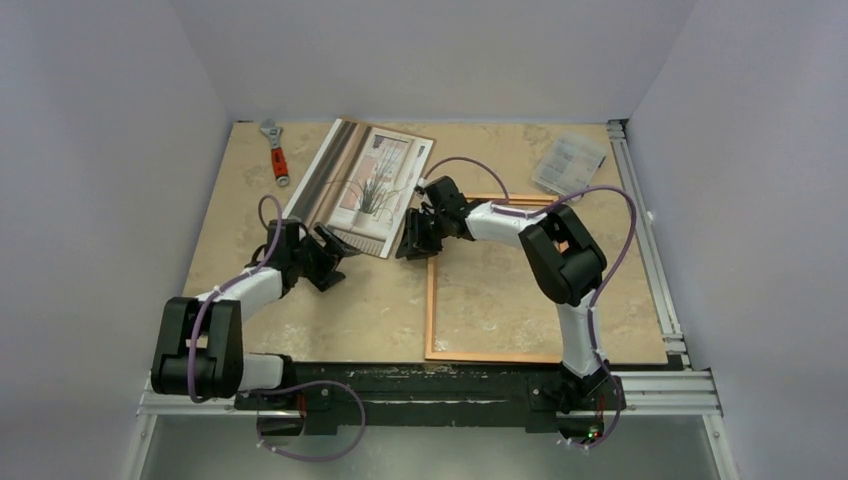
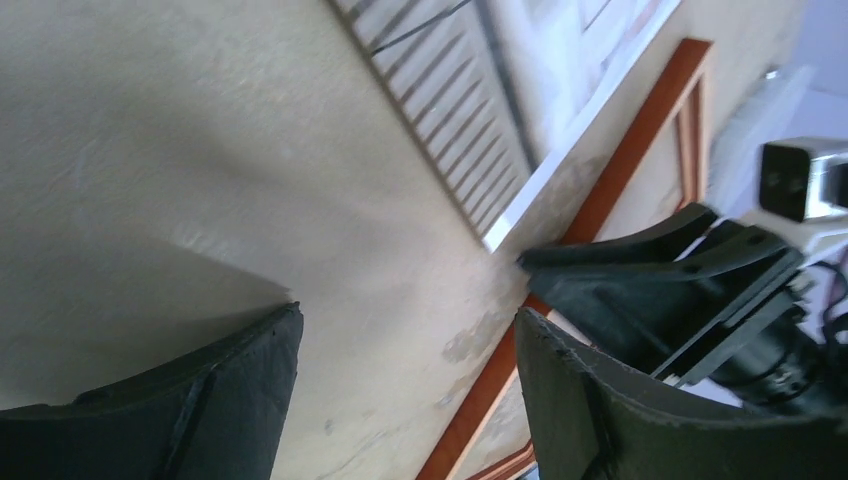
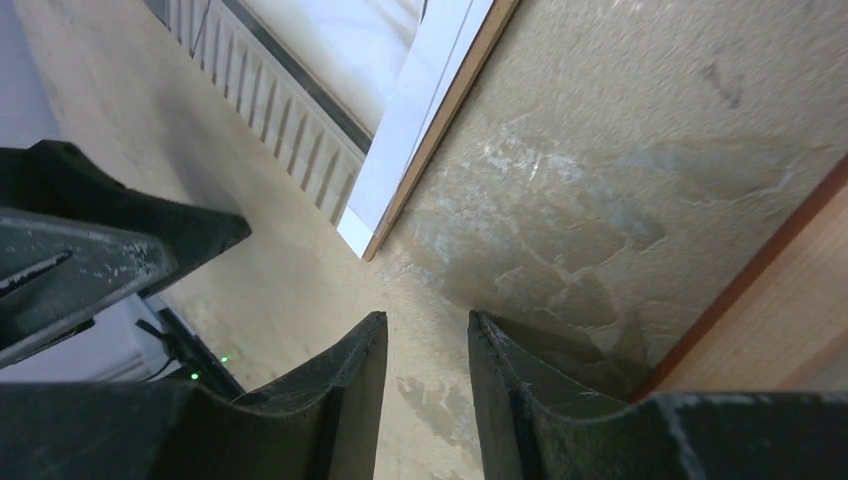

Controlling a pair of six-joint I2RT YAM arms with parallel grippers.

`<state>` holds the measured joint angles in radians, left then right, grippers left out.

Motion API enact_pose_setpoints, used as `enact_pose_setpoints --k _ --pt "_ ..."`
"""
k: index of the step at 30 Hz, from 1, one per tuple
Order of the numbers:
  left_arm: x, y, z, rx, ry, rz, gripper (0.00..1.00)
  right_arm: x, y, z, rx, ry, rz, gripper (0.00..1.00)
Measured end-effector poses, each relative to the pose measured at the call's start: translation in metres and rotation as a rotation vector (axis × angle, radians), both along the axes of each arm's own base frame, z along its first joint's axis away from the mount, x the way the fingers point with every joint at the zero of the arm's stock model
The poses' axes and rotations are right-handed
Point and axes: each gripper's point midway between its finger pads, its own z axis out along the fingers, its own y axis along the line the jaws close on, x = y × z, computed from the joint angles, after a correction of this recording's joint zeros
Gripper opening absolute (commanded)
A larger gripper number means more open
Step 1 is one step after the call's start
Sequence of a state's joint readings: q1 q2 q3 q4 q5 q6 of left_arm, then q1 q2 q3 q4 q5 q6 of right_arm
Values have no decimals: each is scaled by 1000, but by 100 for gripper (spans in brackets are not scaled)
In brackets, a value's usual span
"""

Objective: Put the photo into the frame

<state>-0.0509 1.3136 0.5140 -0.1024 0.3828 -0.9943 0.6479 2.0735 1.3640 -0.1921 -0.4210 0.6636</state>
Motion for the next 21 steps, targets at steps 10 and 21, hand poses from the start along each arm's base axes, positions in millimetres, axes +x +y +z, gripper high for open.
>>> enact_pose_setpoints --k 10,21 --pt "61 -32 3 -193 -142 130 72 -2 -2 0 150 135 -90 37" --pt "88 -78 4 -387 -236 116 71 8 -21 4 160 149 -142 37"
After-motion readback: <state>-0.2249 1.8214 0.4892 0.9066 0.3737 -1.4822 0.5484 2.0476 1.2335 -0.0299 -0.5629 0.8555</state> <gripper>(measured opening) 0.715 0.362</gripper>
